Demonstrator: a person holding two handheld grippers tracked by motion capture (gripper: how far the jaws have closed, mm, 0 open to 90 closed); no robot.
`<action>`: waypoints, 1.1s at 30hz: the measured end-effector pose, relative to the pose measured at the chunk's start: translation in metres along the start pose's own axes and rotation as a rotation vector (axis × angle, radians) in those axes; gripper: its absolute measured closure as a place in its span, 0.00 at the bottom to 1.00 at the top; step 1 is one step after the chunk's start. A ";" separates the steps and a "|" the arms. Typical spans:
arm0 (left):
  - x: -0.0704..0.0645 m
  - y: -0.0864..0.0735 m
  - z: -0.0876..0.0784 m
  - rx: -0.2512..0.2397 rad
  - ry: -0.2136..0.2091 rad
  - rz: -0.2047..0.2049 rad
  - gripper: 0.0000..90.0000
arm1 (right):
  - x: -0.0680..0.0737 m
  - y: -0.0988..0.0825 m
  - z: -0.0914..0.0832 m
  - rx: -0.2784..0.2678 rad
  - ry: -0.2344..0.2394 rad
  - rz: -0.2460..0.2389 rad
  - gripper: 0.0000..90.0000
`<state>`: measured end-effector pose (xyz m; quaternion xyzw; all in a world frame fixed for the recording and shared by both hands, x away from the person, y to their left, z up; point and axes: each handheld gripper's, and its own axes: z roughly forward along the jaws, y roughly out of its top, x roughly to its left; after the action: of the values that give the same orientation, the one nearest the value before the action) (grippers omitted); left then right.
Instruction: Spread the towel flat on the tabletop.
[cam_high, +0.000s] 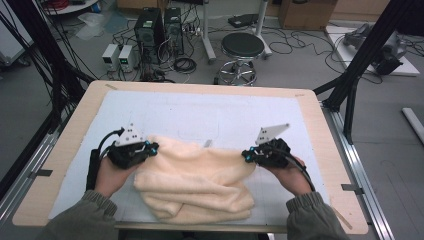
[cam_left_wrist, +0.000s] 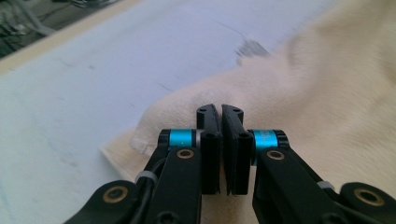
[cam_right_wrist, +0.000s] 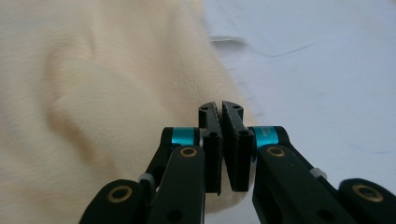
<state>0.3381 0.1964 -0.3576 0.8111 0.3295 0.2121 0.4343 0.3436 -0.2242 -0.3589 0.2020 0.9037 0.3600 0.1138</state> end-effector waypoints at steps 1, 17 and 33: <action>0.011 0.014 0.006 -0.040 0.020 -0.032 0.95 | -0.012 0.012 -0.004 -0.008 -0.029 -0.005 0.97; 0.041 0.018 0.025 0.015 0.023 -0.092 0.63 | -0.043 0.024 0.023 -0.088 -0.077 0.130 0.65; -0.030 -0.048 -0.023 -0.028 -0.115 0.023 0.49 | 0.039 -0.030 0.000 -0.152 0.026 0.056 0.59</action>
<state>0.2860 0.2077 -0.3879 0.8196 0.2916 0.1746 0.4613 0.3000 -0.2267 -0.3821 0.2131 0.8692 0.4331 0.1070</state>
